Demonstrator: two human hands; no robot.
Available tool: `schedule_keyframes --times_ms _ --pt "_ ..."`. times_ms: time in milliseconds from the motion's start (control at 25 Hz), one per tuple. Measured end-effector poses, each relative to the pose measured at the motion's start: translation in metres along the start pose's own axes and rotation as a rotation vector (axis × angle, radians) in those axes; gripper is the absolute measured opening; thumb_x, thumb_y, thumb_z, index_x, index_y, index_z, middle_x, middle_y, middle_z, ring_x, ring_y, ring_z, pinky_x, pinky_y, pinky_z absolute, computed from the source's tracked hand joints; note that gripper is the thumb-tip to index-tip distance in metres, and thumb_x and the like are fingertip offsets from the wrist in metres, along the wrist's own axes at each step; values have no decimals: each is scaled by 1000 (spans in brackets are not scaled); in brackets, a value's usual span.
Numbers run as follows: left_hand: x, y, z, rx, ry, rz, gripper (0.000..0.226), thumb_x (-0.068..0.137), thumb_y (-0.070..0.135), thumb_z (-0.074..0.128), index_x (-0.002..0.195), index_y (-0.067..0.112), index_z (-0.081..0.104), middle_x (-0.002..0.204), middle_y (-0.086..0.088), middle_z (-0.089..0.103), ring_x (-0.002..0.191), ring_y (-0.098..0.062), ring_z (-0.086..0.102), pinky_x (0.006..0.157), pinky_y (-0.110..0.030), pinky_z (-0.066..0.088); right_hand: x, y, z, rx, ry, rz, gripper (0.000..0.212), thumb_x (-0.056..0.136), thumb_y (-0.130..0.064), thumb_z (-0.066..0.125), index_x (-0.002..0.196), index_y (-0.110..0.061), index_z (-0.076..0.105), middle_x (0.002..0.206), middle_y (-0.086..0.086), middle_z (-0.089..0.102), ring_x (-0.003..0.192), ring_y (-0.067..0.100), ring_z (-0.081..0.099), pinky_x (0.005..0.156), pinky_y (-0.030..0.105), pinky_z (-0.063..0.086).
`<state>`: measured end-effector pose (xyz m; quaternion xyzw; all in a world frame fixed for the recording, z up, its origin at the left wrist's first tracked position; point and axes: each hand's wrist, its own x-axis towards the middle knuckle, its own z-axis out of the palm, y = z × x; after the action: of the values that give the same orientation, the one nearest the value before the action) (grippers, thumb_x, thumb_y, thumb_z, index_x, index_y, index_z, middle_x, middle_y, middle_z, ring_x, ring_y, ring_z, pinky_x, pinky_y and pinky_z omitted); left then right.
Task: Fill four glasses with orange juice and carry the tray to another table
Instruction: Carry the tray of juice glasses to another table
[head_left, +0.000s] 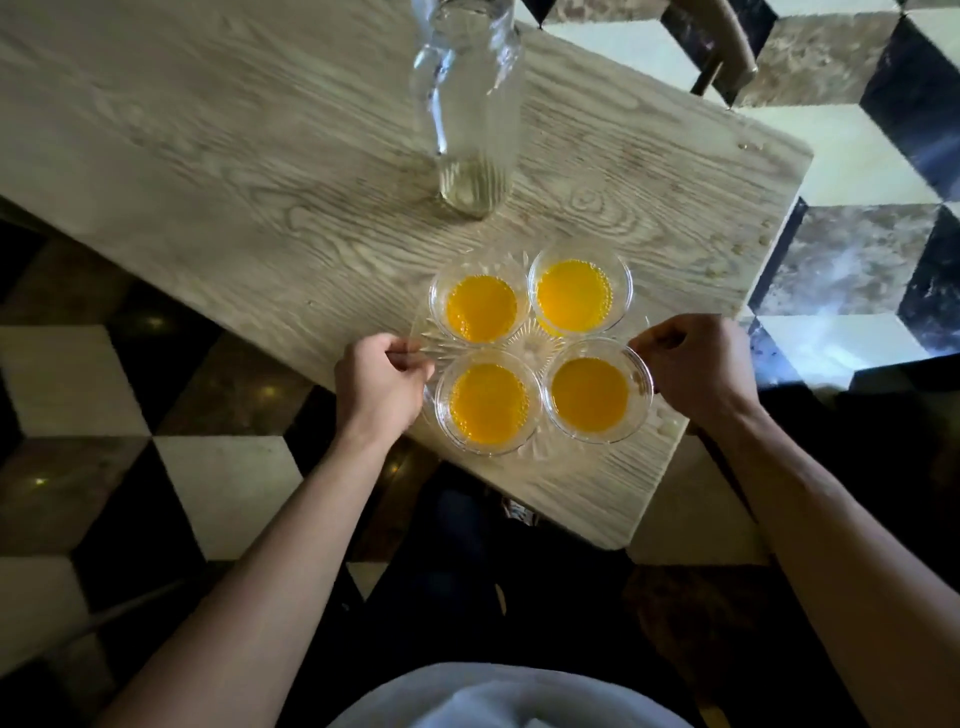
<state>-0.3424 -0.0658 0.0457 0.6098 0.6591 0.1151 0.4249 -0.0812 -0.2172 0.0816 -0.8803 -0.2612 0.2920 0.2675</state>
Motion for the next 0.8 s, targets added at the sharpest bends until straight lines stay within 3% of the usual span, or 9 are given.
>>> schedule_keyframes --times_ms 120,240,360,480,640,800 --pt "-13 -14 -20 -44 43 -57 31 82 7 83 72 30 66 72 9 74 49 11 63 52 -14 47 -4 -17 11 -34 -56 -39 13 86 -4 77 77 -13 79 42 -20 60 36 -11 57 34 2 34" --pt "-25 -30 -45 -42 112 -101 31 82 11 85 72 32 64 71 11 72 54 10 65 49 -11 50 -10 -39 26 -45 -115 -95 9 85 -5 76 78 -9 79 44 -28 61 38 -10 58 36 1 35" --pt "-34 -45 -67 -101 150 -137 30 83 7 83 75 31 66 71 12 70 60 15 65 46 -3 44 -14 -64 43 -61 -137 -135 11 85 -6 74 76 -11 79 51 -12 69 38 -5 61 35 5 38" --pt "-38 -61 -91 -180 186 -213 23 87 1 78 88 23 71 75 13 69 68 4 70 49 -2 44 -21 -90 65 -96 -171 -188 12 86 -6 73 76 -11 79 60 -5 72 40 -4 62 35 6 39" --pt "-36 -93 -127 -254 230 -275 23 87 -7 75 101 12 75 76 14 66 58 25 59 43 2 40 -33 -127 99 -116 -219 -234 10 86 -7 74 79 -10 79 63 -3 73 44 -1 65 39 6 43" --pt "-30 -122 -174 -342 253 -311 28 87 -11 70 106 8 76 81 11 68 61 24 61 46 -2 46 -49 -167 140 -130 -247 -283 9 86 -5 74 80 -9 79 61 -9 70 40 -9 60 35 4 37"
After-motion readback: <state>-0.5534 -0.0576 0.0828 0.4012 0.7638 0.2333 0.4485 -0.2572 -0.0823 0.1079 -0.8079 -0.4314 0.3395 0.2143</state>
